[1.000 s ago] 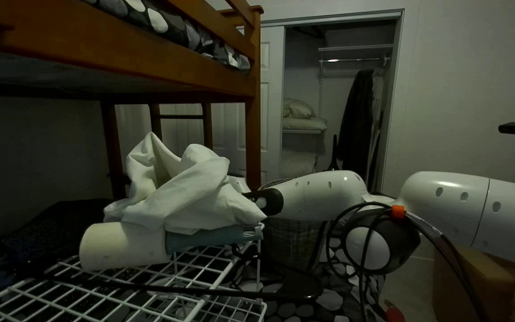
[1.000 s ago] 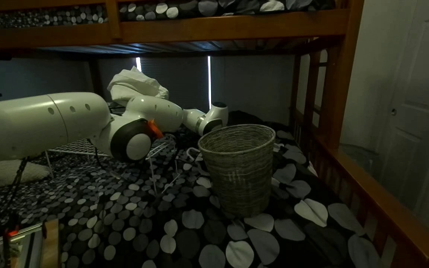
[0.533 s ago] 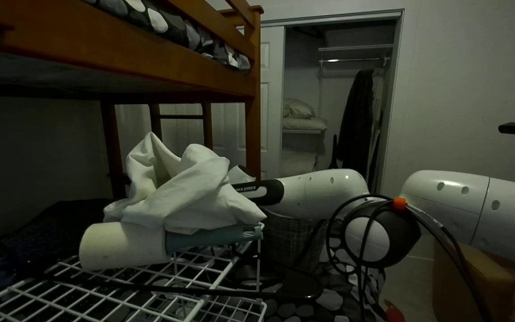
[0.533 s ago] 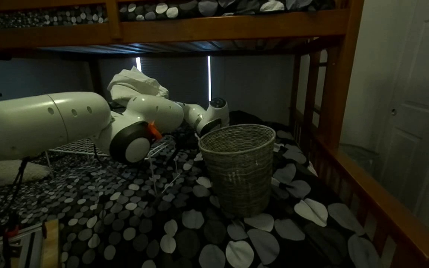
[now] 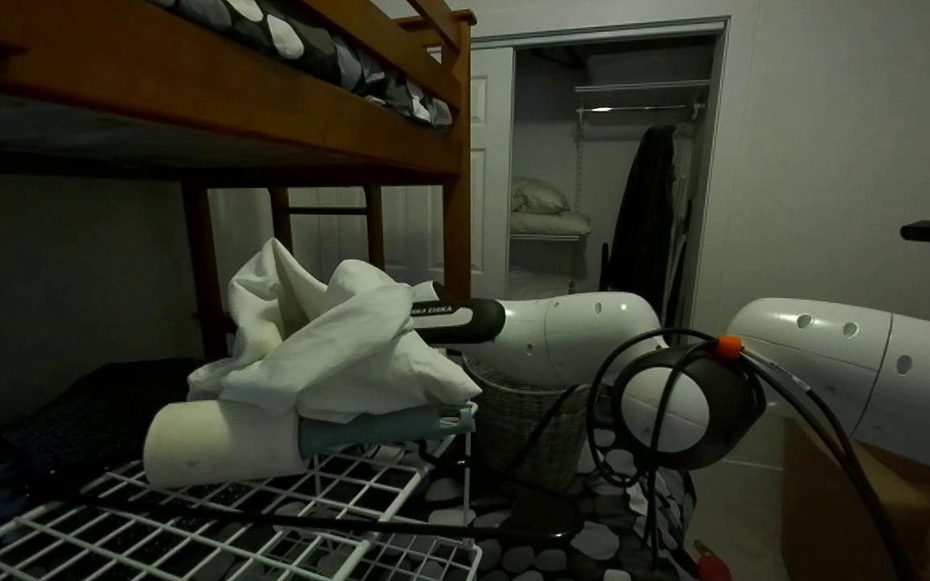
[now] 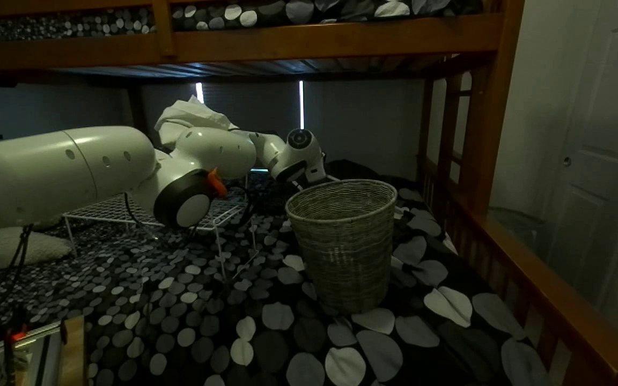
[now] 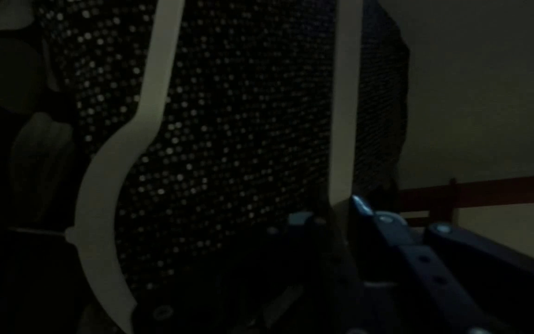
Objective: Put the white coat hanger in the basket
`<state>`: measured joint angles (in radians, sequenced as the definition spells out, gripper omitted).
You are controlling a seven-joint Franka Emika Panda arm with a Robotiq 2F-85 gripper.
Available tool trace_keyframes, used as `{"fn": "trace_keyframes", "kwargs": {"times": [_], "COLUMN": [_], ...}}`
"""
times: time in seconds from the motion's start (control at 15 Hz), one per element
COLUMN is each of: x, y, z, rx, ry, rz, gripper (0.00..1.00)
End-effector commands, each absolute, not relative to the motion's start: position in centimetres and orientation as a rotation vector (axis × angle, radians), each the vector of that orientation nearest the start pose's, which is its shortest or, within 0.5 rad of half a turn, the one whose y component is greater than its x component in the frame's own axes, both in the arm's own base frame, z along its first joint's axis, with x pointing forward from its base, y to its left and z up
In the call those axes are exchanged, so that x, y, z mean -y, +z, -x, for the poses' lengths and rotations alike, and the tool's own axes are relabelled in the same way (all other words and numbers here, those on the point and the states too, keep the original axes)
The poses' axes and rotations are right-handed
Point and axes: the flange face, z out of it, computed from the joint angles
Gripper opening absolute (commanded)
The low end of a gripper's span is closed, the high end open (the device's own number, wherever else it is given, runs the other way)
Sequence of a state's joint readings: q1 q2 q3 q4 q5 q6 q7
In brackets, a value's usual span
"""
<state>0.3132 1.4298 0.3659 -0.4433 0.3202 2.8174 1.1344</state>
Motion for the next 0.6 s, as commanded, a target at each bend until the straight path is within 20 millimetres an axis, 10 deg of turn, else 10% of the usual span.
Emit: {"fn": "trace_keyframes", "kwargs": {"times": [0.0,0.53], "x": [-31.3,-27.9], "y": [30.1,33.8], "z": [-79.2,-79.2], "rx": [-1.142,-1.077], "ry": [-0.447,-0.789], "rz": [1.640,1.511], "gripper": [0.03,0.03]}}
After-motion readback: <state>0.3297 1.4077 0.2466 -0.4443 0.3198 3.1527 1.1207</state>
